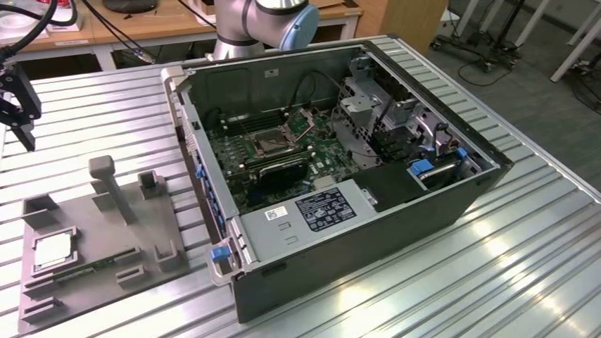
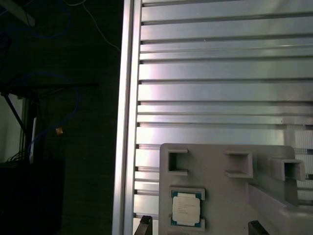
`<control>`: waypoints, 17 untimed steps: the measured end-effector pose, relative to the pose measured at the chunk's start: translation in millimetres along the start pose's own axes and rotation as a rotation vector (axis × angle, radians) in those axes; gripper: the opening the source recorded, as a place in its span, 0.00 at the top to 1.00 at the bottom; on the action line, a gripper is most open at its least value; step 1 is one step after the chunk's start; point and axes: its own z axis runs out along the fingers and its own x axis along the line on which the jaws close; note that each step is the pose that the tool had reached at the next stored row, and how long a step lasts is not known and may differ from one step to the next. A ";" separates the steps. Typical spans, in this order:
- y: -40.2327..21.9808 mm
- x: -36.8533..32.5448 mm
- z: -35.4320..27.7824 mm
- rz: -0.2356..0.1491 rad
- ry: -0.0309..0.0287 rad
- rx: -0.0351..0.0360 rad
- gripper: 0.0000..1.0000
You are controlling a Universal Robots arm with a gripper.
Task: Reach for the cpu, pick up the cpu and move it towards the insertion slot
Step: 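Reach for the cpu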
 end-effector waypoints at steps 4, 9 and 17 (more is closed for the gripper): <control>0.0 0.1 0.0 0.000 0.0000 0.0000 0.11; 0.0 0.1 0.0 0.000 0.0000 0.0000 0.03; -0.8 5.1 8.7 -0.010 0.0005 0.0000 0.01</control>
